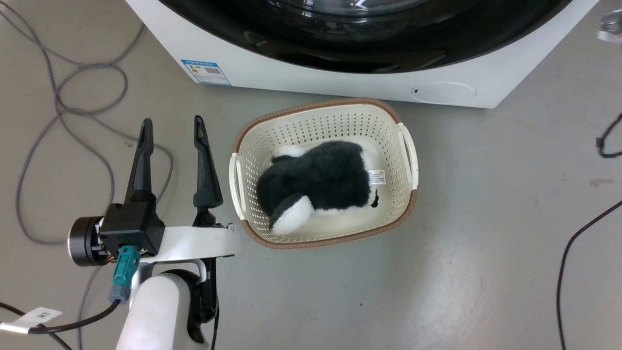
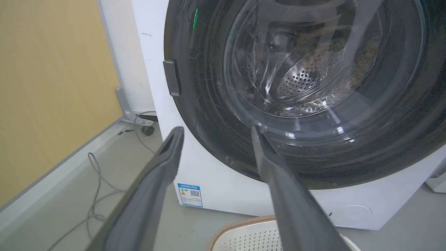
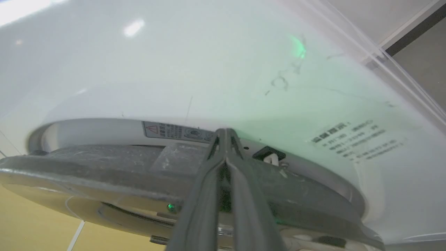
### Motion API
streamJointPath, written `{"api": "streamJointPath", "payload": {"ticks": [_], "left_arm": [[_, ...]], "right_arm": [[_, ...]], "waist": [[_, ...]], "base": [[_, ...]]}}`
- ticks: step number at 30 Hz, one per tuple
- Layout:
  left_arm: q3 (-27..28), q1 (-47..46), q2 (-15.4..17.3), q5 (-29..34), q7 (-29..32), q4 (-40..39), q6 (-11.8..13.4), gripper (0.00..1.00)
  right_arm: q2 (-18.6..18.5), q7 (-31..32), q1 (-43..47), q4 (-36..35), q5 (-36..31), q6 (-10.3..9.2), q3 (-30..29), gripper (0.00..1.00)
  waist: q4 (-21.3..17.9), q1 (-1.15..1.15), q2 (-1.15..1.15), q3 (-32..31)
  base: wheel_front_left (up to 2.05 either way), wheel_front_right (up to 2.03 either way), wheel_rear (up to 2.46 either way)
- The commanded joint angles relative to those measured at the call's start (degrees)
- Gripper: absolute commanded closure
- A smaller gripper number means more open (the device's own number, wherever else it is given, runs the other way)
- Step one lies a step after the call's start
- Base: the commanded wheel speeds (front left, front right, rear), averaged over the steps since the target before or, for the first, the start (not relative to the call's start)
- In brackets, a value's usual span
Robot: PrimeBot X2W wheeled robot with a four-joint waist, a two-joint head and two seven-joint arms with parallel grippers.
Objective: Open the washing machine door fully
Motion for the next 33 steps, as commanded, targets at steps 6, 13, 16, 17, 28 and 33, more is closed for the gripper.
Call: {"api": "streamJointPath", "payload": {"ticks": [6,13,16,17,28,33], "left_arm": [[-0.58,-1.61,0.06,-0.71,-1.13,-0.19,1.12,0.00],[-0.63,-1.88,0.06,-1.20,-1.97,0.12,1.64,0.00],[-0.65,-1.88,0.06,-1.33,-2.26,0.30,1.75,0.00],[-0.59,-1.70,0.06,-1.34,-2.26,0.40,1.72,0.00],[0.73,1.74,0.06,-0.96,-2.26,1.55,1.11,0.00],[1.25,3.52,0.06,-0.57,-2.26,2.19,0.54,0.00]], "right_arm": [[-1.26,7.13,-3.79,1.21,4.71,0.03,3.56,1.00],[-2.39,14.28,-4.32,1.28,9.77,0.03,6.85,1.00],[-2.93,16.07,-3.99,1.04,11.30,0.03,8.13,1.00],[-3.03,16.42,-3.28,0.58,11.30,0.03,8.48,1.00],[-4.58,21.21,7.47,-7.28,13.72,0.03,10.85,1.00],[-4.60,23.36,13.51,-12.18,14.62,0.03,12.63,1.00]], "waist": [[0.27,0.00,0.00,0.64],[0.03,0.00,0.00,0.32],[-0.25,0.00,0.00,-0.10],[-0.40,0.00,0.00,-0.51],[-2.21,0.00,0.00,-5.94],[-3.04,0.00,0.00,-8.52]], "base": [[0.00,0.00,0.00],[0.00,0.00,0.00],[0.00,0.00,0.00],[0.00,0.00,0.00],[0.00,0.00,0.00],[0.00,0.00,0.00]]}}
